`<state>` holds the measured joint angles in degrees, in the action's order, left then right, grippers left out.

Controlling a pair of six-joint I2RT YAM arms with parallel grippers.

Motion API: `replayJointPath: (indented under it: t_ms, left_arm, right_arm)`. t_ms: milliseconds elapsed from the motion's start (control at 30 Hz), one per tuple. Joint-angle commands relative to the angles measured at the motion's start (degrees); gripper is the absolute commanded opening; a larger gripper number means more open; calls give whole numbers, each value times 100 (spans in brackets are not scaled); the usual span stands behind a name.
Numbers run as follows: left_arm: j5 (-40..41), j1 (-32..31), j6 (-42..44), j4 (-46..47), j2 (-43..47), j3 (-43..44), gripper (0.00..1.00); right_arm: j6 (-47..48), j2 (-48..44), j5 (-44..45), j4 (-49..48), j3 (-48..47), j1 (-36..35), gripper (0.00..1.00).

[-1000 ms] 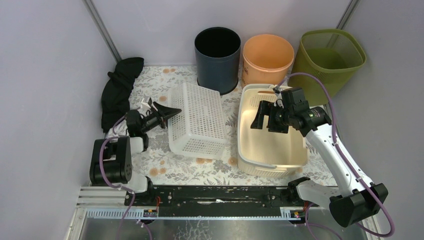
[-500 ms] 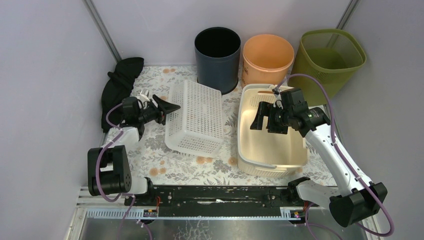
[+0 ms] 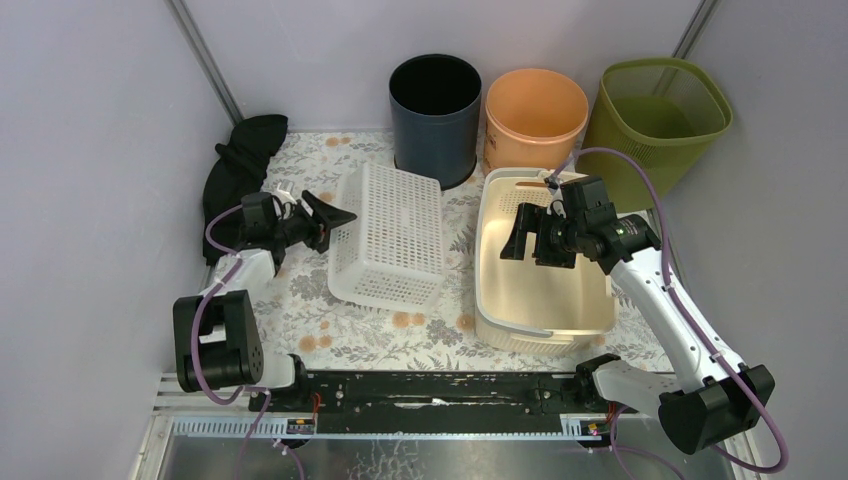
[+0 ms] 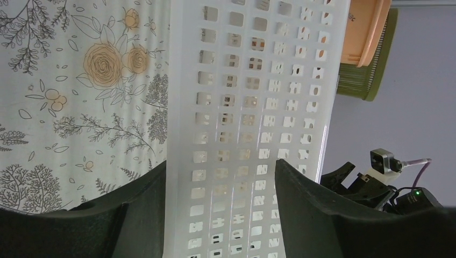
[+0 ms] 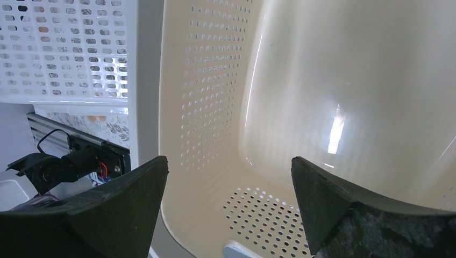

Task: Turn the large container upside down
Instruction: Turn the container upside down at the center of the board.

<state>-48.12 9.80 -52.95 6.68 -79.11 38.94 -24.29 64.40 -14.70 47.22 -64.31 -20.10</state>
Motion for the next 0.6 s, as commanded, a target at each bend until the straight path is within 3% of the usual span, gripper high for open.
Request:
replayJointPath:
  t_ms: [0,167,333,567]
  left_arm:
    - [1090,86,609,-1269,-203,16,68]
    - [1397,128,831,-1673,-113,198,71]
    - [2056,169,1156,-2276,30,434,79]
    - [2389,200,1273,-2540,151,520,80]
  right_arm:
    - [17,-14,-146,-153,-22,-34,92]
    - [30,-7,-164,-174,-5,-29,92]
    - [29,10,-198,-208,12,-29,92]
    - [41,-10,-218,-233,44,-32,92]
